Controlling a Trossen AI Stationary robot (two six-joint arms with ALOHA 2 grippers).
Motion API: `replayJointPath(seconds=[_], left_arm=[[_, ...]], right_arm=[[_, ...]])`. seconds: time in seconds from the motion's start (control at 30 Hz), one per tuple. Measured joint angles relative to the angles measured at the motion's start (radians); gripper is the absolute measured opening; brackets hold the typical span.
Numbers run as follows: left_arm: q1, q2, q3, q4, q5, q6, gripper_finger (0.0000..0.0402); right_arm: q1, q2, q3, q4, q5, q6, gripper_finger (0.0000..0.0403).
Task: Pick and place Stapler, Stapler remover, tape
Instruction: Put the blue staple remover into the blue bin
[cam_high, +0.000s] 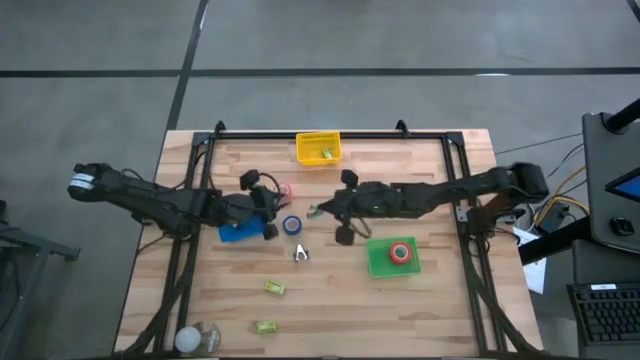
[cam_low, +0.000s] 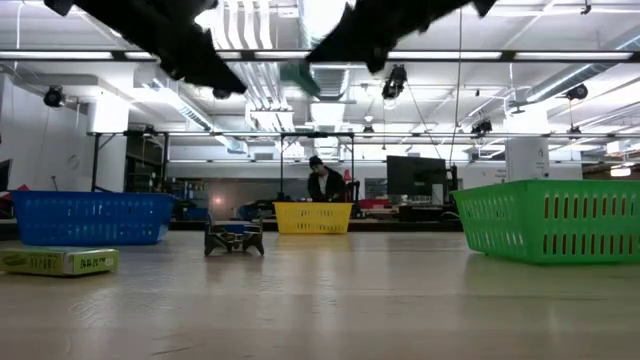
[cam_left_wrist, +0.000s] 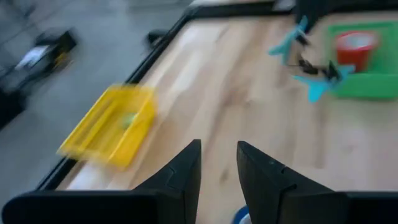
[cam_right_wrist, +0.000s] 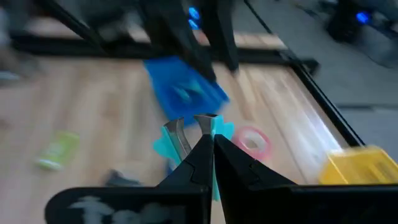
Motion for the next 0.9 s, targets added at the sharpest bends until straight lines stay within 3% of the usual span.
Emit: replayJointPath(seconds=[0.1, 0.23, 0.4, 0.9], left_arm=[[-0.021, 0.000, -0.027, 0.146, 0.085, 0.093, 0.0106], [-0.044, 0.000, -0.064, 0.337, 0.193, 0.203, 0.0106], [-0.068, 0.000, -0.065, 0.347, 0.274, 0.253, 0.0106], [-0.080, 0.002, -0.066, 0.425, 0.309, 0.262, 0.0106]], right_arm=[[0.023, -0.054, -0.006, 0.008, -0.066, 0.021, 0.0008], [0.064, -0.074, -0.007, 0.045, -0.076, 0.029, 0.0008], [0.096, -0.074, -0.007, 0.061, -0.034, 0.018, 0.0008], [0.098, -0.074, -0.007, 0.117, 0.040, 0.024, 0.0008]])
